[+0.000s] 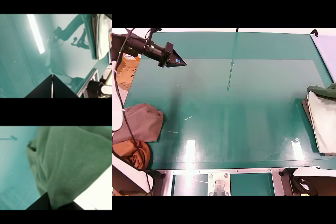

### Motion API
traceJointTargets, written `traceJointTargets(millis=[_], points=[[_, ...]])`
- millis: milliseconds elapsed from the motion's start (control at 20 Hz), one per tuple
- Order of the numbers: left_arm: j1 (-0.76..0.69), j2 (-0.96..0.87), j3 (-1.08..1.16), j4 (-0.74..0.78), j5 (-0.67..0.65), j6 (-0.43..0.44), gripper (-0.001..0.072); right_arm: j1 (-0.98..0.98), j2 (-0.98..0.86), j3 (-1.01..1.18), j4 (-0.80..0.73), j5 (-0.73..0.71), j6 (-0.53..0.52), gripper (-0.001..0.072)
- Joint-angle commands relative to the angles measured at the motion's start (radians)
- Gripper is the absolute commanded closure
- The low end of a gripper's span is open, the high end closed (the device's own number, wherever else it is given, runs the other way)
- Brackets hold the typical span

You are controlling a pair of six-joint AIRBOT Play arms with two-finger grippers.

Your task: Fold the shirts.

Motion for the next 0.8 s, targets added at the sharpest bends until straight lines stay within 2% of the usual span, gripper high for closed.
traceJointTargets(millis=[0,200,250,350,450,600,750], points=[[0.0,0.001,0.0,0.0,-0.011,0.0,0.0684,-0.02,0.029,-0.01,-0.027,0.065,0.003,0.0687],[0.0,0.001,0.0,0.0,-0.006,0.0,0.0684,-0.023,0.051,-0.086,-0.029,0.055,0.001,0.0687],[0.0,0.001,0.0,0.0,-0.004,0.0,0.0684,-0.023,0.051,-0.087,-0.011,0.013,0.001,0.0687],[0.0,0.001,0.0,0.0,-0.004,0.0,0.0684,-0.016,0.048,-0.087,0.108,-0.143,0.001,0.0686],[0.0,0.001,0.0,0.0,-0.003,0.0,0.0684,-0.005,0.031,-0.087,0.293,-0.324,0.0,0.0686],[0.0,0.001,0.0,0.0,-0.002,0.001,0.0684,0.035,-0.009,-0.087,0.562,-0.559,-0.072,0.0686],[0.0,0.001,0.0,0.002,0.013,0.001,0.0684,0.069,-0.048,-0.087,0.603,-0.607,-0.09,0.0686]])
